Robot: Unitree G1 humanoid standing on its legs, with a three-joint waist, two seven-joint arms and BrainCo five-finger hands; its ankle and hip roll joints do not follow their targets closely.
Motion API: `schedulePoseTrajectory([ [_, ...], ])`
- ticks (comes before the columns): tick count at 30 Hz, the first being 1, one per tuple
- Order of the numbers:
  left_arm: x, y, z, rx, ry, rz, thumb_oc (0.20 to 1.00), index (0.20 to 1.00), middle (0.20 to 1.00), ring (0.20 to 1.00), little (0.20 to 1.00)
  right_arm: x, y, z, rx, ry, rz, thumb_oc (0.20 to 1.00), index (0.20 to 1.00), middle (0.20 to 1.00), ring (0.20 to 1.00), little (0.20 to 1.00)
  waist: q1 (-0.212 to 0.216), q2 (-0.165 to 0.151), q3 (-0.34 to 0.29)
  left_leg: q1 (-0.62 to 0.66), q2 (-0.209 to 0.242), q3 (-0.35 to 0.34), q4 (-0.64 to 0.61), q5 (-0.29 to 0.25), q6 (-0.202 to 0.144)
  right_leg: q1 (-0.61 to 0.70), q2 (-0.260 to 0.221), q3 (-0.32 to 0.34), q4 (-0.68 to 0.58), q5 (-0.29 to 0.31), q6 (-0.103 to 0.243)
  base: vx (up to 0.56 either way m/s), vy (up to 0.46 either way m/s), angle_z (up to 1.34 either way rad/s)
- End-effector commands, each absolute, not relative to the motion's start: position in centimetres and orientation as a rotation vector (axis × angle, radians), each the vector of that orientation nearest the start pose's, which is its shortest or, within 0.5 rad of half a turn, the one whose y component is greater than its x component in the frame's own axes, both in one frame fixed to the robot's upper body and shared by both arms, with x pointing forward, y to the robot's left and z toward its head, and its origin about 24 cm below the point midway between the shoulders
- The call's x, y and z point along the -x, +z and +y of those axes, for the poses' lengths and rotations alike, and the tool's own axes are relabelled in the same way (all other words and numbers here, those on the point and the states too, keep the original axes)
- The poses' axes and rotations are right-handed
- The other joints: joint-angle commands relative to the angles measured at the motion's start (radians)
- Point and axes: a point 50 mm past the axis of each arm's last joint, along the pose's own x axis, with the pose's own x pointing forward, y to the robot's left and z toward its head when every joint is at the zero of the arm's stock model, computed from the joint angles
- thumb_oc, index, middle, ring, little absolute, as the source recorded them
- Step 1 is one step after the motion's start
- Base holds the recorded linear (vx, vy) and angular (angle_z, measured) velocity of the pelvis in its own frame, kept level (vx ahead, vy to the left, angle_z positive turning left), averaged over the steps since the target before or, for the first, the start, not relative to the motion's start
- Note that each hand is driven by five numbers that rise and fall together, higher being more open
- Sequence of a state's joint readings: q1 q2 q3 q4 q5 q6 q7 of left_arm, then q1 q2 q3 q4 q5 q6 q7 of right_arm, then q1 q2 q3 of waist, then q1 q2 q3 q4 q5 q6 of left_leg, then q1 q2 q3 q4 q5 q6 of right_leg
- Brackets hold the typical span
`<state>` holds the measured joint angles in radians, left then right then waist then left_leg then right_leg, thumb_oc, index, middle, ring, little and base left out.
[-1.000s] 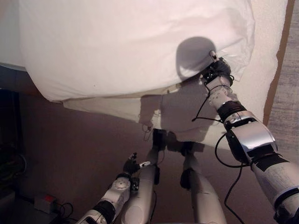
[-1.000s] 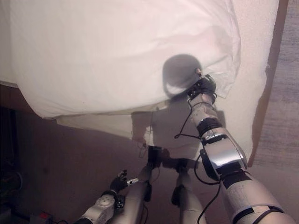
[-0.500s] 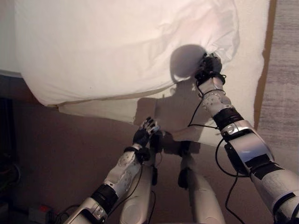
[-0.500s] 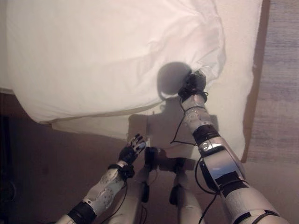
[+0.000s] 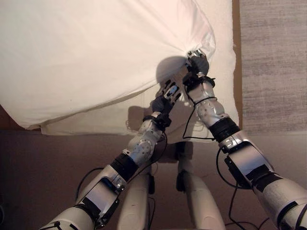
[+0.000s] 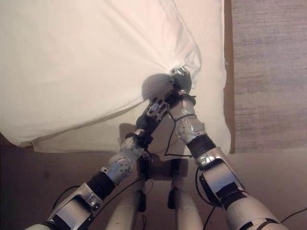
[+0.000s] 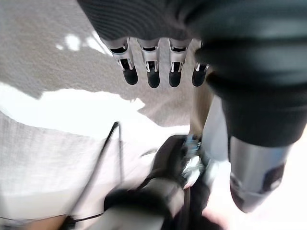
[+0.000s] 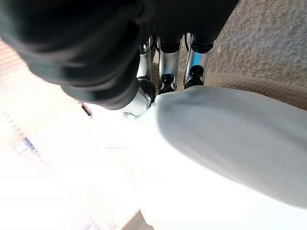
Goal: Make the bed
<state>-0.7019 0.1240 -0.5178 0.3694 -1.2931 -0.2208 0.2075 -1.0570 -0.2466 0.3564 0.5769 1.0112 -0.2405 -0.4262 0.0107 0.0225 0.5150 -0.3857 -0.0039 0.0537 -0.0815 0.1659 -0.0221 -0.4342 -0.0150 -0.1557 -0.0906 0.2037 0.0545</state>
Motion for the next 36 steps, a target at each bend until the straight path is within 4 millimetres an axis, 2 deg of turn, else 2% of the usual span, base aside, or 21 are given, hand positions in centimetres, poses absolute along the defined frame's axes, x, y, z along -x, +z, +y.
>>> schedulePoseTrajectory([
  [1,-35.4,14.3,5.3,1.089,-0.225,-0.012,1.0,1.0,1.0,1.0,1.0,-37.5,28.0,-9.9,-0.716,0.069,-0.533,0.2,0.2,0.2,0.2,0.2,-0.025,-0.06,-0.067,-0.006,-0.035,0.008,-0.006,-0.037,-0.007,0.009,-0.012,0.086,0.013,-0.017,0.068,0.01,-0.013,-0.07],
  [2,-36.0,14.8,6.0,1.187,-0.159,-0.025,1.0,1.0,1.0,1.0,1.0,-37.3,27.4,-9.7,-0.727,0.07,-0.517,0.2,0.2,0.2,0.2,0.2,-0.029,-0.067,-0.071,0.0,-0.032,0.012,-0.006,-0.039,-0.007,0.011,-0.009,0.09,0.012,-0.017,0.069,0.01,-0.007,-0.1],
  [6,-36.8,15.5,7.6,1.274,-0.066,-0.071,1.0,1.0,1.0,1.0,1.0,-37.2,26.5,-9.6,-0.755,0.065,-0.497,0.2,0.2,0.2,0.2,0.2,-0.033,-0.076,-0.076,0.007,-0.031,0.019,-0.006,-0.043,-0.006,0.013,-0.004,0.096,0.012,-0.016,0.068,0.0,-0.007,-0.04],
  [9,-37.5,16.5,10.3,1.343,0.079,-0.157,1.0,1.0,1.0,1.0,1.0,-37.1,25.5,-9.6,-0.772,0.053,-0.468,0.2,0.2,0.2,0.2,0.2,-0.033,-0.087,-0.083,0.015,-0.028,0.024,-0.006,-0.046,-0.006,0.017,0.0,0.099,0.012,-0.017,0.067,0.02,-0.035,-0.12],
  [13,-37.7,17.1,11.7,1.359,0.158,-0.206,1.0,1.0,1.0,1.0,1.0,-37.1,24.8,-9.7,-0.79,0.03,-0.452,0.2,0.2,0.2,0.2,0.2,-0.032,-0.091,-0.086,0.019,-0.026,0.025,-0.006,-0.049,-0.005,0.019,0.002,0.099,0.011,-0.017,0.067,0.01,-0.01,-0.06],
  [16,-38.0,17.1,14.7,1.352,0.274,-0.256,1.0,1.0,1.0,1.0,1.0,-37.2,24.2,-10.2,-0.808,0.0,-0.445,0.2,0.2,0.2,0.2,0.2,-0.026,-0.097,-0.093,0.024,-0.023,0.028,-0.006,-0.051,-0.006,0.026,0.003,0.096,0.01,-0.021,0.065,0.0,0.0,0.0],
  [17,-38.0,17.1,14.7,1.351,0.275,-0.257,1.0,1.0,1.0,1.0,1.0,-37.2,24.2,-10.1,-0.809,0.002,-0.445,0.2,0.2,0.2,0.2,0.2,-0.027,-0.097,-0.092,0.024,-0.023,0.028,-0.006,-0.051,-0.006,0.026,0.003,0.096,0.01,-0.022,0.065,0.0,0.0,0.0],
  [19,-38.1,17.2,16.4,1.335,0.329,-0.288,1.0,1.0,1.0,1.0,1.0,-37.2,24.0,-10.4,-0.81,-0.008,-0.447,0.2,0.2,0.2,0.2,0.2,-0.025,-0.099,-0.096,0.025,-0.022,0.028,-0.006,-0.052,-0.007,0.027,0.003,0.094,0.01,-0.022,0.065,0.0,0.0,0.0],
  [20,-37.9,17.5,17.9,1.319,0.368,-0.33,1.0,1.0,1.0,1.0,1.0,-37.2,23.8,-10.7,-0.816,-0.018,-0.447,0.2,0.2,0.2,0.2,0.2,-0.022,-0.101,-0.098,0.025,-0.022,0.029,-0.006,-0.053,-0.007,0.027,0.003,0.092,0.01,-0.023,0.065,0.0,0.0,0.0],
  [21,-37.9,17.5,17.9,1.318,0.37,-0.33,1.0,1.0,1.0,1.0,1.0,-37.1,23.8,-10.6,-0.817,-0.017,-0.446,0.2,0.2,0.2,0.2,0.2,-0.023,-0.102,-0.099,0.025,-0.022,0.029,-0.006,-0.053,-0.007,0.027,0.003,0.093,0.01,-0.023,0.065,0.0,0.0,0.0],
  [23,-37.6,17.6,20.2,1.292,0.448,-0.376,1.0,1.0,1.0,1.0,1.0,-37.1,23.3,-11.2,-0.822,-0.039,-0.448,0.2,0.2,0.2,0.2,0.2,-0.02,-0.104,-0.102,0.025,-0.022,0.029,-0.006,-0.054,-0.007,0.028,0.003,0.091,0.01,-0.024,0.064,0.0,0.0,0.0],
  [24,-37.6,17.6,20.2,1.291,0.449,-0.377,1.0,1.0,1.0,1.0,1.0,-37.1,23.3,-11.2,-0.822,-0.038,-0.447,0.2,0.2,0.2,0.2,0.2,-0.02,-0.104,-0.102,0.025,-0.022,0.029,-0.006,-0.054,-0.007,0.028,0.003,0.091,0.01,-0.024,0.064,0.02,0.03,-0.01],
  [25,-37.4,17.7,21.7,1.284,0.503,-0.406,1.0,1.0,1.0,1.0,1.0,-37.0,23.0,-11.7,-0.829,-0.055,-0.449,0.2,0.2,0.2,0.2,0.2,-0.019,-0.106,-0.103,0.024,-0.022,0.029,-0.006,-0.055,-0.007,0.028,0.003,0.09,0.01,-0.024,0.064,0.0,0.0,0.0],
  [26,-37.4,17.7,21.8,1.283,0.504,-0.406,1.0,1.0,1.0,1.0,1.0,-36.9,23.0,-11.7,-0.829,-0.054,-0.449,0.2,0.2,0.2,0.2,0.2,-0.019,-0.107,-0.104,0.023,-0.022,0.029,-0.006,-0.055,-0.007,0.027,0.003,0.09,0.01,-0.024,0.064,0.0,0.0,0.0],
  [28,-36.8,18.0,23.9,1.246,0.585,-0.454,1.0,1.0,1.0,1.0,1.0,-36.7,22.6,-12.4,-0.84,-0.078,-0.458,0.2,0.2,0.2,0.2,0.2,-0.016,-0.11,-0.106,0.02,-0.022,0.026,-0.006,-0.056,-0.007,0.026,0.002,0.09,0.01,-0.025,0.062,0.0,0.0,0.0],
  [29,-36.8,18.0,23.9,1.245,0.587,-0.453,1.0,1.0,1.0,1.0,1.0,-36.7,22.5,-12.4,-0.84,-0.078,-0.457,0.2,0.2,0.2,0.2,0.2,-0.017,-0.11,-0.107,0.02,-0.022,0.026,-0.006,-0.056,-0.007,0.026,0.002,0.09,0.01,-0.025,0.062,0.0,0.0,0.0],
  [30,-36.2,17.9,25.6,1.228,0.651,-0.486,1.0,1.0,1.0,1.0,1.0,-36.5,22.1,-13.2,-0.848,-0.104,-0.465,0.2,0.2,0.2,0.2,0.2,-0.014,-0.111,-0.11,0.02,-0.022,0.025,-0.006,-0.057,-0.006,0.025,0.001,0.089,0.011,-0.027,0.06,0.0,0.0,0.0],
  [31,-35.9,17.9,26.4,1.22,0.682,-0.501,1.0,1.0,1.0,1.0,1.0,-36.4,22.0,-13.5,-0.857,-0.116,-0.468,0.2,0.2,0.2,0.2,0.2,-0.014,-0.113,-0.112,0.015,-0.023,0.026,-0.006,-0.05,-0.006,0.021,-0.001,0.088,0.012,-0.023,0.058,0.01,0.028,-0.04],
  [33,-35.7,18.0,26.8,1.219,0.695,-0.517,1.0,1.0,1.0,1.0,1.0,-36.4,21.7,-13.7,-0.862,-0.124,-0.465,0.2,0.2,0.2,0.2,0.2,-0.013,-0.113,-0.115,0.018,-0.022,0.025,-0.006,-0.058,-0.007,0.025,-0.001,0.088,0.011,-0.029,0.059,0.02,0.016,-0.02],
  [34,-35.2,17.8,28.1,1.201,0.736,-0.535,1.0,1.0,1.0,1.0,1.0,-36.3,21.2,-14.1,-0.869,-0.136,-0.459,0.2,0.2,0.2,0.2,0.2,-0.009,-0.111,-0.116,0.021,-0.023,0.025,-0.006,-0.062,-0.006,0.027,-0.002,0.087,0.013,-0.03,0.059,0.04,0.034,-0.04],
  [36,-35.1,17.8,28.4,1.195,0.747,-0.539,1.0,1.0,1.0,1.0,1.0,-36.3,21.1,-14.1,-0.869,-0.136,-0.457,0.2,0.2,0.2,0.2,0.2,-0.009,-0.112,-0.118,0.022,-0.024,0.026,-0.006,-0.062,-0.006,0.027,-0.003,0.087,0.014,-0.03,0.059,0.01,0.025,-0.04],
])
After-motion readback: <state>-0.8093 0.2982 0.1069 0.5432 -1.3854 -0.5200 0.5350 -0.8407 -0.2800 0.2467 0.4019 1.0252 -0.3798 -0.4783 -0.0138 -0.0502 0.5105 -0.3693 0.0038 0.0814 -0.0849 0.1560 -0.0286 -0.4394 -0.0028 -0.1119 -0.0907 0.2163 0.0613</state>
